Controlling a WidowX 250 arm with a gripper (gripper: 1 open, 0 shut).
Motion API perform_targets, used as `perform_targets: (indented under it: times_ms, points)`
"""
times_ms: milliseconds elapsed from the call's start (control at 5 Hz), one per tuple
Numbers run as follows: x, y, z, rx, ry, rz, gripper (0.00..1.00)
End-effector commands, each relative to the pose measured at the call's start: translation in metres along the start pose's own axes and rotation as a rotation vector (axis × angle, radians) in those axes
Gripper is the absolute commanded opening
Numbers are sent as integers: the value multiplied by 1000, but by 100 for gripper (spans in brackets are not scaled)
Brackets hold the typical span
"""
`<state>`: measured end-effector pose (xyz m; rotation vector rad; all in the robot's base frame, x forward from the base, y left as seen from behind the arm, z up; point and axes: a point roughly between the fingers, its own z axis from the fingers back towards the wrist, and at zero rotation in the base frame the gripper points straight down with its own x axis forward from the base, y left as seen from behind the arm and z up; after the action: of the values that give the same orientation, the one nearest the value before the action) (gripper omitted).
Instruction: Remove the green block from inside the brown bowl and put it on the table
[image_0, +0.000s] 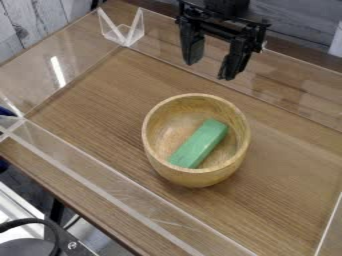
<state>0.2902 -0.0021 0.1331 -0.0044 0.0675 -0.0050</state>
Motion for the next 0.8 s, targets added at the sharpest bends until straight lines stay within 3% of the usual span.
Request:
perform_targets:
  times_ms: [0, 200, 600]
  points:
    - [-7, -1, -12, 4, 29, -17, 100]
    - [-19, -1, -32, 8, 60, -45, 100]
    - [-30, -9, -57, 0, 65, -93, 100]
